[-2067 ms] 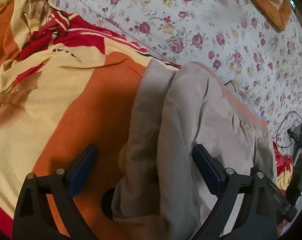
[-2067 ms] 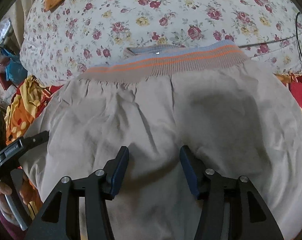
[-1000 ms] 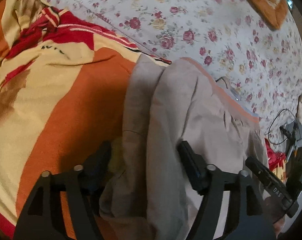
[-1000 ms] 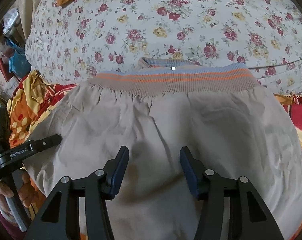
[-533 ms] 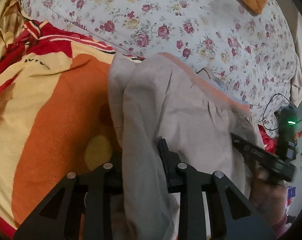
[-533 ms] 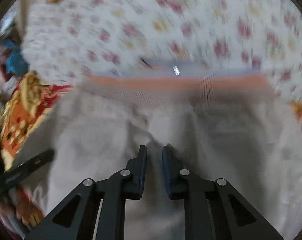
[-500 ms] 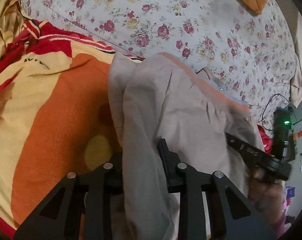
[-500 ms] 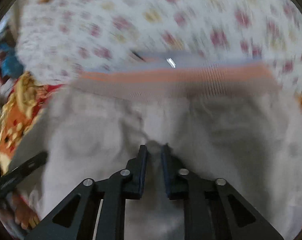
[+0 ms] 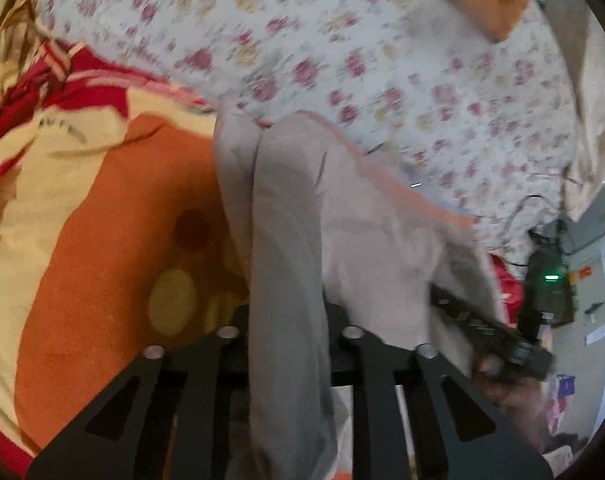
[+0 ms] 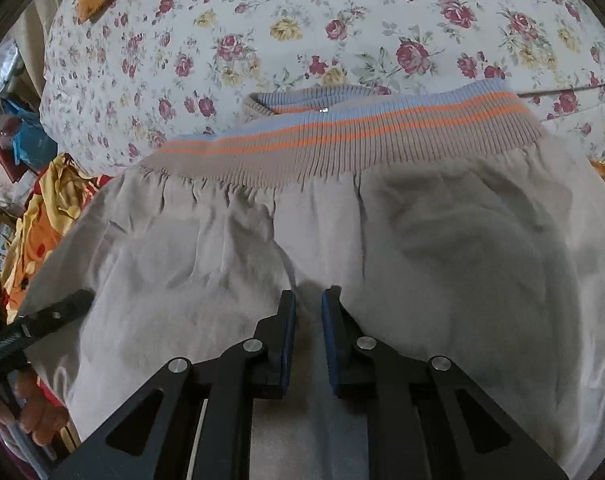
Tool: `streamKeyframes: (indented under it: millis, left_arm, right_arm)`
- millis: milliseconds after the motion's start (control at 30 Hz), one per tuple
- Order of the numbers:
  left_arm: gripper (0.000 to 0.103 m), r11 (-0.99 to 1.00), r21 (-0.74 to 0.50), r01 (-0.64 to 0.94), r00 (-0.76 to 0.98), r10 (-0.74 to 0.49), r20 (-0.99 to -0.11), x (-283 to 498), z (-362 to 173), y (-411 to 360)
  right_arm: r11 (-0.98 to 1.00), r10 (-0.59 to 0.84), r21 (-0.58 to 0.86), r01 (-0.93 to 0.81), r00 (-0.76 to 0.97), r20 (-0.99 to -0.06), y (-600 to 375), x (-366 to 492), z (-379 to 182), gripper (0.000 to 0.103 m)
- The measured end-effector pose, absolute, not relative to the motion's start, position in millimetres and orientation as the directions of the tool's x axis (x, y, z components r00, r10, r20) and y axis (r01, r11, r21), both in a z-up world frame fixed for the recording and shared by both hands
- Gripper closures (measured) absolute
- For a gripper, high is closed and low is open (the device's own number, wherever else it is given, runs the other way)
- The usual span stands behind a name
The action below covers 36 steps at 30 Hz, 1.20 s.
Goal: Fold large clothes
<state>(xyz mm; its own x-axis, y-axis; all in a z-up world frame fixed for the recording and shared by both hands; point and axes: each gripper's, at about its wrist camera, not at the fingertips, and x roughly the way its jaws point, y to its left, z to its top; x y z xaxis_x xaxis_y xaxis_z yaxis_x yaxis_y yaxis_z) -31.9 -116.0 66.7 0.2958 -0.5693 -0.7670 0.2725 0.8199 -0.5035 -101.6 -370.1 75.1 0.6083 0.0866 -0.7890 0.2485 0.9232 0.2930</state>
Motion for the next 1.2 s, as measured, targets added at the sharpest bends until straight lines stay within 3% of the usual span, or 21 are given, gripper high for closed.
streamKeyframes:
  millis: [133, 333, 600, 667, 733, 800, 833, 933, 1033, 1100, 1200]
  left_arm:
    - [0.095, 0.766, -0.541, 0.348, 0.292, -0.637, -0.714, -47, 109, -132]
    - [0.097, 0.713, -0.490, 0.501, 0.255, -0.663, -0.704, -84, 142, -213]
    - [0.097, 0.638, -0.498, 0.587, 0.093, -0.664, -0.742, -139, 99, -304]
    - [0.088, 0.633, -0.490, 0.599, 0.064, -0.648, -0.759, -146, 92, -307]
    - [0.057, 0.595, -0.520, 0.613, 0.028, -0.674, -0.738, -153, 103, -298]
    - [0.034, 0.544, -0.541, 0.641, 0.015, -0.714, -0.700, -162, 124, -285]
    - [0.029, 0.525, -0.527, 0.668, 0.036, -0.731, -0.682, -169, 138, -276]
    - [0.029, 0.558, -0.426, 0.712, 0.145, -0.710, -0.689, -179, 165, -252]
    - [0.029, 0.699, -0.284, 0.656, 0.302, -0.588, -0.750, -170, 163, -234]
    - [0.029, 0.796, -0.210, 0.567, 0.370, -0.475, -0.799, -155, 148, -226]
    - [0.029, 0.865, -0.252, 0.433, 0.362, -0.423, -0.831, -125, 121, -228]
  right_arm:
    - [0.890, 0.146, 0.378, 0.254, 0.627, -0.766, -383, -114, 77, 0.088]
    - [0.805, 0.219, 0.523, 0.280, 0.679, -0.700, -422, -151, 88, 0.084]
    - [0.561, 0.273, 0.753, 0.343, 0.782, -0.560, -489, -191, 72, 0.070]
    - [0.453, 0.318, 0.830, 0.325, 0.811, -0.491, -506, -200, 60, 0.070]
    - [0.372, 0.348, 0.880, 0.296, 0.834, -0.428, -515, -206, 52, 0.070]
    - [0.328, 0.355, 0.903, 0.277, 0.850, -0.389, -520, -209, 50, 0.069]
    - [0.303, 0.355, 0.914, 0.269, 0.858, -0.370, -522, -212, 49, 0.068]
    - [0.260, 0.347, 0.933, 0.250, 0.877, -0.332, -523, -217, 49, 0.062]
    - [0.257, 0.335, 0.932, 0.254, 0.881, -0.333, -524, -215, 50, 0.060]
    - [0.301, 0.327, 0.912, 0.280, 0.868, -0.375, -519, -213, 54, 0.060]
    - [0.423, 0.308, 0.843, 0.332, 0.823, -0.478, -505, -206, 65, 0.058]
